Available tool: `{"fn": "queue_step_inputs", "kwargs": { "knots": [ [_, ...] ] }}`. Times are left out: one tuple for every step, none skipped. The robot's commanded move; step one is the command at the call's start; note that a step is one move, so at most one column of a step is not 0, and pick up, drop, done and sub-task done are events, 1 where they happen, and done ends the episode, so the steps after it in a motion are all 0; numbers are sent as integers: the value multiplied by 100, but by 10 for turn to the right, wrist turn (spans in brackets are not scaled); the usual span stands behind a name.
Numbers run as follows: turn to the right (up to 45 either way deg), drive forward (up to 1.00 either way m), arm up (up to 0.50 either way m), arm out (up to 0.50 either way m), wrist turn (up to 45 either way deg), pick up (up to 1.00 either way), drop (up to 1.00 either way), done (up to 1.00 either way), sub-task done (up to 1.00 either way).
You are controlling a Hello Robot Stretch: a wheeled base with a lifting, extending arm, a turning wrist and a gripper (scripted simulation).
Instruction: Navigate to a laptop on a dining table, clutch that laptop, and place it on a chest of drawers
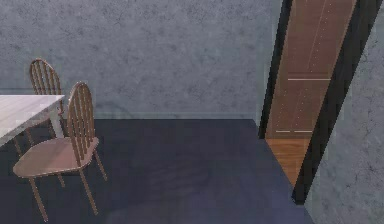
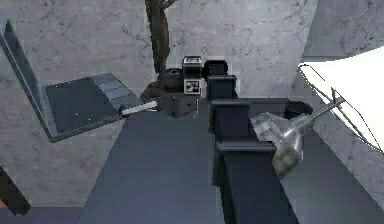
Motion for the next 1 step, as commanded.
{"fn": "queue_step_inputs", "kwargs": {
  "knots": [
    [0, 0, 0, 0, 450, 0, 0, 0, 0]
  ]
}}
